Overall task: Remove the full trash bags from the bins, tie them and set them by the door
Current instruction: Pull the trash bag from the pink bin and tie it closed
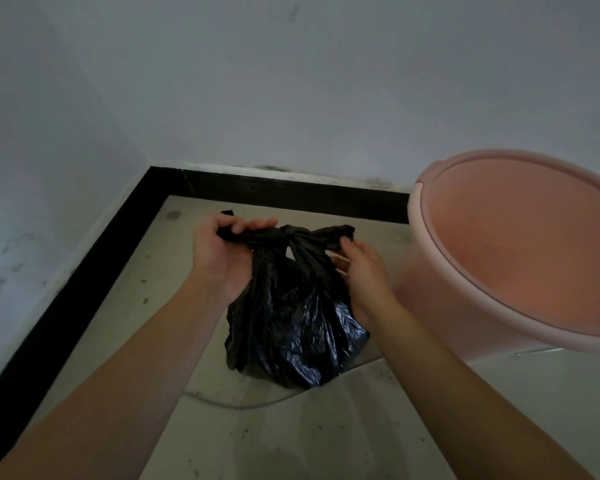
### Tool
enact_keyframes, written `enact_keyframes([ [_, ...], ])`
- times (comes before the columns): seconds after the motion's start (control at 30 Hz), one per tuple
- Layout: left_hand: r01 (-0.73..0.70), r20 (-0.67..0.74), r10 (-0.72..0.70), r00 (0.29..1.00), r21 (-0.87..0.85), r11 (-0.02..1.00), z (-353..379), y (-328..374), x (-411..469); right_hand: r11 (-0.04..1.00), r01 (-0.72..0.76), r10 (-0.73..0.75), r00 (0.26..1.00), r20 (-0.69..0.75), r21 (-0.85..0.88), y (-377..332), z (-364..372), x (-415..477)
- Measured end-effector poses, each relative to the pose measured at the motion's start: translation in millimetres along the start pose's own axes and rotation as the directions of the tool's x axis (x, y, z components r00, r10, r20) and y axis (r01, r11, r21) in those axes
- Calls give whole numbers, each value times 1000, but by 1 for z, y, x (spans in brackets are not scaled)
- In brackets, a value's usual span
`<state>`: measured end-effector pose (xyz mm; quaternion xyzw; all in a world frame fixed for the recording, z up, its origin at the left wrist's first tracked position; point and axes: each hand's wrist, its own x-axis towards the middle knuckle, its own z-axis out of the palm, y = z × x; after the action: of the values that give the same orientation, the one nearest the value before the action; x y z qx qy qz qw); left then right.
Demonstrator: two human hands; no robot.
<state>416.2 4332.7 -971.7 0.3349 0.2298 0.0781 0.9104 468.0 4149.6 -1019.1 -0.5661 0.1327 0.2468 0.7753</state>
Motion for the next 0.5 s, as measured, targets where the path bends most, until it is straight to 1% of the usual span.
enact_keyframes([
  [0.07, -26, -124, 20, 992, -48, 998, 2, -6, 2, 994, -51, 61, 992, -106, 100, -1, -6, 2],
  [0.13, -20, -277, 7, 961, -44, 999, -1, -11, 4, 983, -97, 130, 968, -216, 156, -3, -15, 5],
  [0.2, -51, -422, 61, 905, 35, 998, -20, -9, 6, 987, -97, 131, 947, -295, 129, -5, -27, 7],
  [0.27, -118, -546, 154, 823, 101, 988, -51, -1, 8, 996, -56, 74, 940, -334, 63, -3, -32, 6],
  [0.33, -133, -645, 187, 741, 132, 982, -75, 6, 5, 1000, -17, 12, 933, -361, -11, 7, -28, 2],
  [0.4, -113, -695, 184, 695, 146, 983, -81, 9, 2, 999, 13, -30, 934, -355, -51, 19, -22, 0],
  [0.43, -85, -699, 171, 694, 157, 984, -79, 10, 2, 999, 26, -35, 946, -323, -33, 22, -18, -2],
  [0.47, -29, -686, 150, 712, 186, 982, -77, 11, 1, 999, 22, -30, 961, -276, -32, 25, -16, -2],
  [0.5, 50, -665, 127, 736, 240, 970, -76, 12, 2, 997, 6, -22, 975, -221, -74, 29, -16, -1],
])
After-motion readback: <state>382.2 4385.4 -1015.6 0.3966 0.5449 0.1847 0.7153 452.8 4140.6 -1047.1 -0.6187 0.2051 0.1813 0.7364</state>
